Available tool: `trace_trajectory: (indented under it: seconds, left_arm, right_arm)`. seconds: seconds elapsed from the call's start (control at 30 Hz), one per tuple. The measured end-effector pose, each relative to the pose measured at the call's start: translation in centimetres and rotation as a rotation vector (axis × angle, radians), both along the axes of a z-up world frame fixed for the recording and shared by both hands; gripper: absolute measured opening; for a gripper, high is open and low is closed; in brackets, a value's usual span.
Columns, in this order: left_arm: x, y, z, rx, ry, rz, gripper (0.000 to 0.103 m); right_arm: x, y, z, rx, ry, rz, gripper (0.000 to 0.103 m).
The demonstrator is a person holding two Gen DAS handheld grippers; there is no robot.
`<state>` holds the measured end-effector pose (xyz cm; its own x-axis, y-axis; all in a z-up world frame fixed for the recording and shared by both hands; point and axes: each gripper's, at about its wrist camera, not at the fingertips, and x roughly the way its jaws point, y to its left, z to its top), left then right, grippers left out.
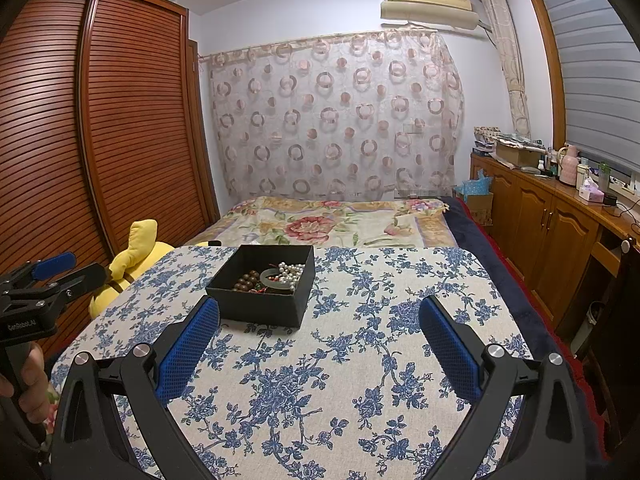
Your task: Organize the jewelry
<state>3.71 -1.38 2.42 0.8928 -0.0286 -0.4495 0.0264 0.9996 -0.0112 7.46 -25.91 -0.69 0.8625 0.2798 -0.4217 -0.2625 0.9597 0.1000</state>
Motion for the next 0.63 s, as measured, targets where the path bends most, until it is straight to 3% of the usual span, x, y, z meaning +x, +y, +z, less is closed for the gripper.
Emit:
trace_trajectory:
  seconds: [0.63]
  left_arm:
    - [-0.29,0.42,-0.12,-0.003,-0.007,-0.004,0.096]
  right_arm:
    - [-0.06,0.1,0.06,0.0,0.0,0.001,0.101]
